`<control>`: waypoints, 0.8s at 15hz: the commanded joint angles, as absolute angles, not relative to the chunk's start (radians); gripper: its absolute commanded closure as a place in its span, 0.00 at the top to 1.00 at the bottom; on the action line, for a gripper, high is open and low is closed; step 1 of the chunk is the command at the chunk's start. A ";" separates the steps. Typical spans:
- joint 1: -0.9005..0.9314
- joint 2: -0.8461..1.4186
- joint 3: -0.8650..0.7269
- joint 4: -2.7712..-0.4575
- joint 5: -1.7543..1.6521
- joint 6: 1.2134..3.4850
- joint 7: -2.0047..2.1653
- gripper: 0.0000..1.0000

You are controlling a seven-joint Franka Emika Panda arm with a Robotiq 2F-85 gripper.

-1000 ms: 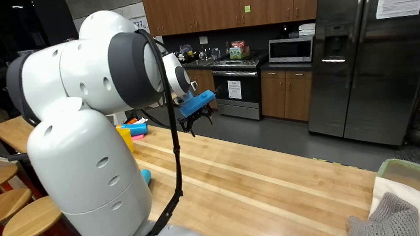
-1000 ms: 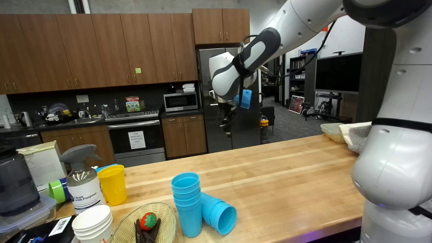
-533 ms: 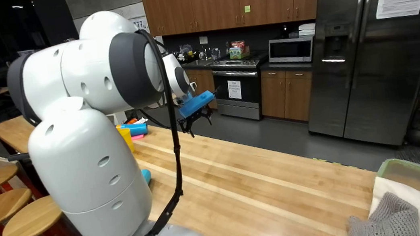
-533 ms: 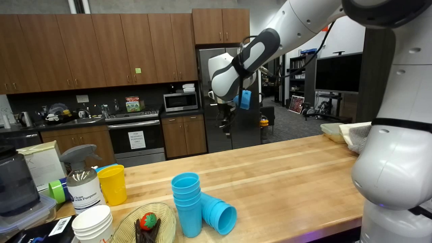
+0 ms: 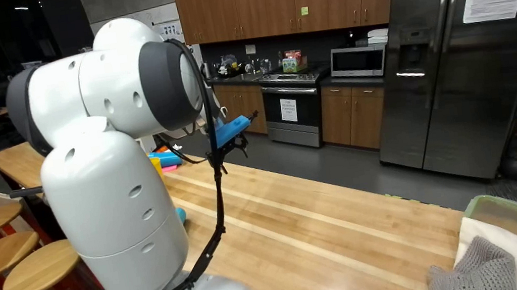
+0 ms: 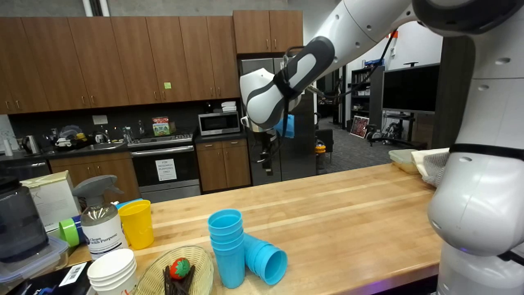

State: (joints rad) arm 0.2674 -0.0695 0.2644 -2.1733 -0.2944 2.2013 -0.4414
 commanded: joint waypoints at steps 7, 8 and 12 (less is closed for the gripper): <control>0.339 -0.061 0.347 -2.112 -0.346 2.115 -0.445 1.00; 0.346 -0.058 0.353 -2.103 -0.347 2.107 -0.446 1.00; 0.362 -0.057 0.368 -2.082 -0.340 2.084 -0.451 1.00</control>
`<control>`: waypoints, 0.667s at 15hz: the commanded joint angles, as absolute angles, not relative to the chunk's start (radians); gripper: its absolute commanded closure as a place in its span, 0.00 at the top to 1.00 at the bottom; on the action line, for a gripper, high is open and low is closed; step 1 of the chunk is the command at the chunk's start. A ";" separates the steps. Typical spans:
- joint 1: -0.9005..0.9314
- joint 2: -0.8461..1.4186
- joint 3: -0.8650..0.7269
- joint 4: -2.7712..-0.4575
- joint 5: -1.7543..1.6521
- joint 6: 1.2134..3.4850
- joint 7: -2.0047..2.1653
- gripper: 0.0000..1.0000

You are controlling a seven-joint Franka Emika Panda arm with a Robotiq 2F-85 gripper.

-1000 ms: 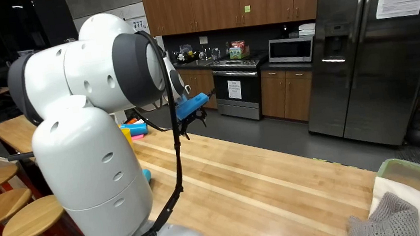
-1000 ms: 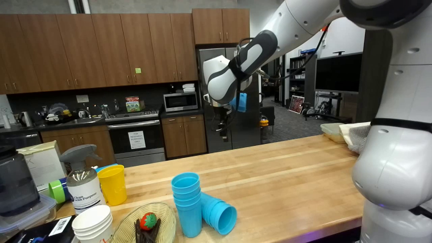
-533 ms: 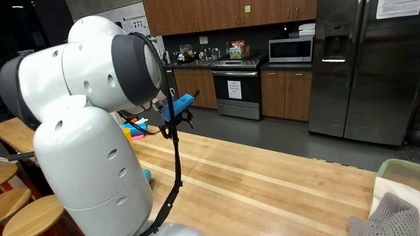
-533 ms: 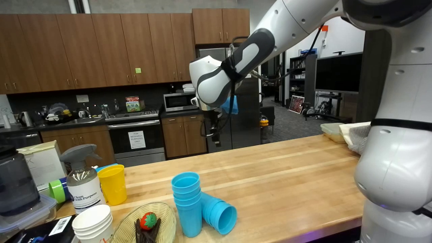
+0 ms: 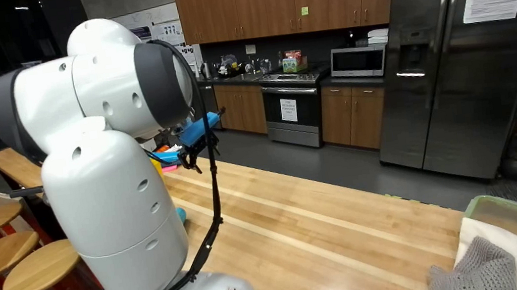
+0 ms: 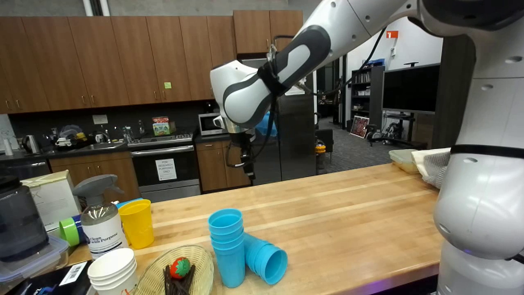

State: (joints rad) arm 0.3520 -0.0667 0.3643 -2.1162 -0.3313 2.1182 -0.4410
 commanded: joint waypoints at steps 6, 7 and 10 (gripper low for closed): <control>0.377 -0.051 0.389 -2.041 -0.332 2.040 -0.455 1.00; 0.381 -0.048 0.393 -2.033 -0.330 2.027 -0.457 1.00; 0.396 -0.031 0.407 -2.010 -0.330 1.981 -0.462 1.00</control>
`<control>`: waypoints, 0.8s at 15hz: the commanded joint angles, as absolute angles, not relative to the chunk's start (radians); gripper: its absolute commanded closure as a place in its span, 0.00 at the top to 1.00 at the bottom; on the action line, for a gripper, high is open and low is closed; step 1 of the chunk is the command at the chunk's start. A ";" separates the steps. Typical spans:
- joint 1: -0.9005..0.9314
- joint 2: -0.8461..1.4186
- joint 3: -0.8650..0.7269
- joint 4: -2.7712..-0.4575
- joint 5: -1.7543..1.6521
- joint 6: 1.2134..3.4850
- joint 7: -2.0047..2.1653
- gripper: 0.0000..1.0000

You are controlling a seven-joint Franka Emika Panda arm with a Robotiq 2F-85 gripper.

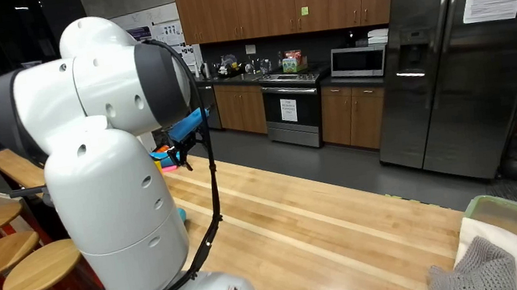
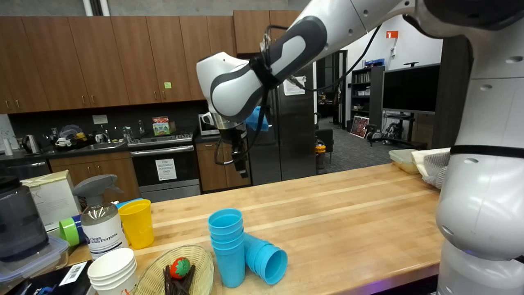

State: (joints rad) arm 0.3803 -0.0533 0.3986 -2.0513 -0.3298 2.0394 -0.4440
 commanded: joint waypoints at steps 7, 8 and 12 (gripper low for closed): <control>0.404 -0.029 0.415 -2.027 -0.370 1.993 -0.425 1.00; 0.403 -0.029 0.414 -2.027 -0.370 1.993 -0.425 1.00; 0.403 -0.029 0.414 -2.027 -0.371 1.993 -0.424 1.00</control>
